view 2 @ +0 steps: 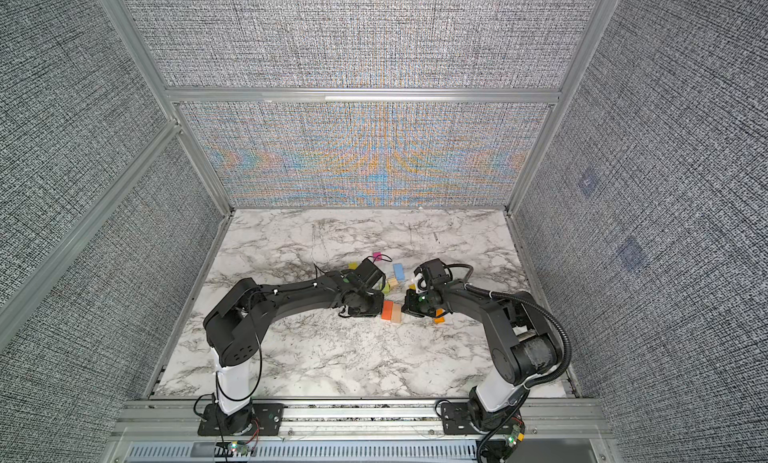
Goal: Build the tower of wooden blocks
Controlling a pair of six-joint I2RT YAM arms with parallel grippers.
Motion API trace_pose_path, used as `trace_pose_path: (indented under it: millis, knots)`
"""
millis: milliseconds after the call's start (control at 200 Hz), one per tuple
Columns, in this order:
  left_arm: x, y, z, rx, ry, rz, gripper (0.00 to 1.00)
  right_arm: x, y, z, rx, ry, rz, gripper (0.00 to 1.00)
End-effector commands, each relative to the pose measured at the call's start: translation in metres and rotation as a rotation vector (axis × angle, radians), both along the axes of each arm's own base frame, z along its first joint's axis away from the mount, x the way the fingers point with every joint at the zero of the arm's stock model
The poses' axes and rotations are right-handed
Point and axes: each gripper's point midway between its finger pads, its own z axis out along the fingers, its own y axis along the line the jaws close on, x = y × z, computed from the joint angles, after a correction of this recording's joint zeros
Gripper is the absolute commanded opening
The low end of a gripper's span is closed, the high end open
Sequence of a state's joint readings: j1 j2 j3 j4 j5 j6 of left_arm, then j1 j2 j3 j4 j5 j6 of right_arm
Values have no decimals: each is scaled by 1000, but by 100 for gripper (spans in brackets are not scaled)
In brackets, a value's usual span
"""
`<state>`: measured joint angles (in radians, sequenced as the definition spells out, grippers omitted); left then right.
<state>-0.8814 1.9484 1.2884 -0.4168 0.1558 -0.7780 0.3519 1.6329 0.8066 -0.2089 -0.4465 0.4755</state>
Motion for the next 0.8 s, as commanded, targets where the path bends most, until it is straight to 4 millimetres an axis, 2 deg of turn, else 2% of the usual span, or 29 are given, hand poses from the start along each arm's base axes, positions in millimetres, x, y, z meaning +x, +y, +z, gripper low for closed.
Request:
trace_pose_path:
  millis: [0,65,410,555,665,795]
  knots:
    - [2,4,7,20,-17,-1,0,1,-3,3,-27,-7,-3,0]
    - [3,6,14,29,-32,-1,0,2,-5,7,-39,-14,-1,0]
    - [12,22,60,60,-135,0,0,4,-13,42,-83,-79,10,20]
    - [15,35,77,100,-187,6,0,6,-18,60,-113,-116,15,39]
    - [17,45,90,115,-225,9,0,8,-23,74,-137,-149,17,49]
    - [17,58,106,123,-267,20,18,10,-25,87,-157,-179,27,56]
